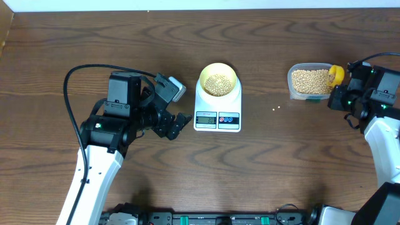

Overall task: Scoop item into bowl and weigh 50g on scale
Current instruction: 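Dip and drag the scoop through the soybeans with the right gripper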

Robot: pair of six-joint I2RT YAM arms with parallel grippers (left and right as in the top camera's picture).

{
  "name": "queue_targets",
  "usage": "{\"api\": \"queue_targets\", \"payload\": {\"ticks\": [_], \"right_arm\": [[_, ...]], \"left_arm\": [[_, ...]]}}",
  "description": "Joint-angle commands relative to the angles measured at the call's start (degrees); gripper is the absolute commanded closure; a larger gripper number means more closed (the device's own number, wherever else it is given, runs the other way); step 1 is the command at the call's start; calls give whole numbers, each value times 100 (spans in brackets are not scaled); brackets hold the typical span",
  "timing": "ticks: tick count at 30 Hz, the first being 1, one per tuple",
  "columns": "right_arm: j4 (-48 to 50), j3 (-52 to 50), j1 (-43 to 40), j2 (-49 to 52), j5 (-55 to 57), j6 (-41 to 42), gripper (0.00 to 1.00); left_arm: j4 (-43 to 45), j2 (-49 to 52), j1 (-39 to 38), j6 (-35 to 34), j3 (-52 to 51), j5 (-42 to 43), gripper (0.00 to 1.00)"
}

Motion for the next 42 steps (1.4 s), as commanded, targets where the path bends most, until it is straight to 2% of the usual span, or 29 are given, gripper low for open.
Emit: {"api": "queue_targets", "payload": {"ticks": [1, 34, 42], "right_arm": [[2, -26, -15, -61, 210, -168, 99], [-289, -37, 22, 55, 326, -205, 99], [-269, -37, 28, 348, 284, -201, 99]], "left_arm": [[7, 22, -15, 74, -26, 48, 11], [7, 22, -15, 74, -26, 48, 11], [7, 22, -15, 74, -26, 48, 11]]}}
